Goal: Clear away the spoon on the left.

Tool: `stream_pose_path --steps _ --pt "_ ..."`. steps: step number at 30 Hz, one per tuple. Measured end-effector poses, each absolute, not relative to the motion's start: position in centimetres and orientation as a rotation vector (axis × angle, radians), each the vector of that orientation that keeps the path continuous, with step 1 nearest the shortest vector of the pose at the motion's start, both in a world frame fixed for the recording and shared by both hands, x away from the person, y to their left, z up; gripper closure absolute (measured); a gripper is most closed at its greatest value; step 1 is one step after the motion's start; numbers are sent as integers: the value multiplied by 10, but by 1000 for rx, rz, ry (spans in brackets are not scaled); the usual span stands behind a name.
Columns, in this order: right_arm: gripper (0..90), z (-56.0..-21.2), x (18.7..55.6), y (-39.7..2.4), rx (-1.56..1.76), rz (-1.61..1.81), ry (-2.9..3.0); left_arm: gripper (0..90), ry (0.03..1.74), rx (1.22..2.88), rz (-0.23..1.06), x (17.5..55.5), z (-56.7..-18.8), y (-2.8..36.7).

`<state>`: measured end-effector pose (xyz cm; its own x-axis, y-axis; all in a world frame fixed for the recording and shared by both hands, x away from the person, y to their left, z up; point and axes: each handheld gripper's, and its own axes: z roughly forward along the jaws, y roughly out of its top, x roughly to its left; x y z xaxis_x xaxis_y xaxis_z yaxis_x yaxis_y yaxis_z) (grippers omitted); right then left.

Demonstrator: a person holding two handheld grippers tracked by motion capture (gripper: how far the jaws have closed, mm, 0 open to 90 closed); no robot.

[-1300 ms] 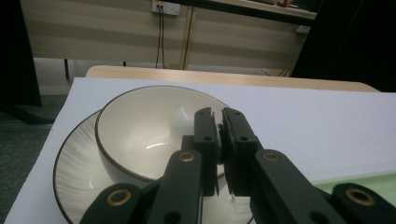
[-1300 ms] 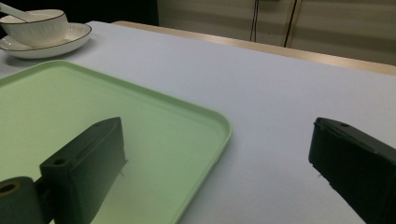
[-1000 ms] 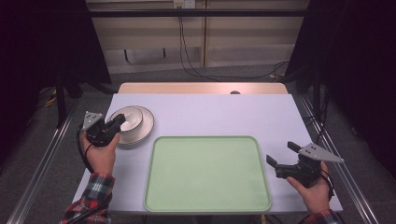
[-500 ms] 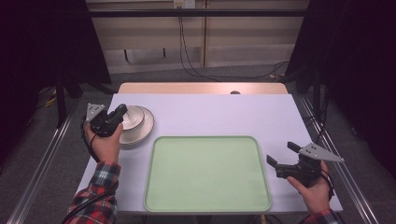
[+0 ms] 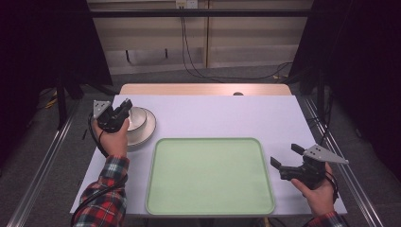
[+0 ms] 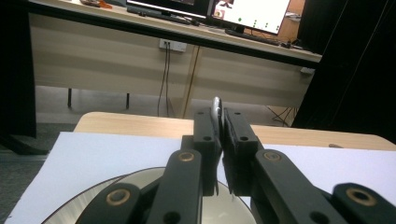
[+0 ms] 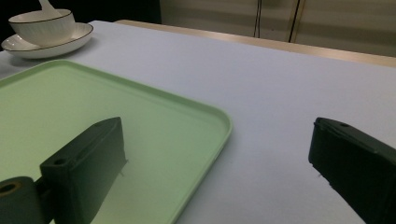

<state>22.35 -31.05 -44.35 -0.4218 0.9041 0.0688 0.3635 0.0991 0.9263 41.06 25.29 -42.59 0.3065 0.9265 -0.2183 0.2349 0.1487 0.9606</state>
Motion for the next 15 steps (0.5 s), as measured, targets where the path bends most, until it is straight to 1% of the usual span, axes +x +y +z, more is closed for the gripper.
stream_pose_path --steps 5,15 --pt "33 -444 223 -311 1240 1311 1848 852 1173 1360 703 410 -420 251" --pt "32 -443 223 -311 1243 1311 1845 852 1170 1355 661 399 -392 253"
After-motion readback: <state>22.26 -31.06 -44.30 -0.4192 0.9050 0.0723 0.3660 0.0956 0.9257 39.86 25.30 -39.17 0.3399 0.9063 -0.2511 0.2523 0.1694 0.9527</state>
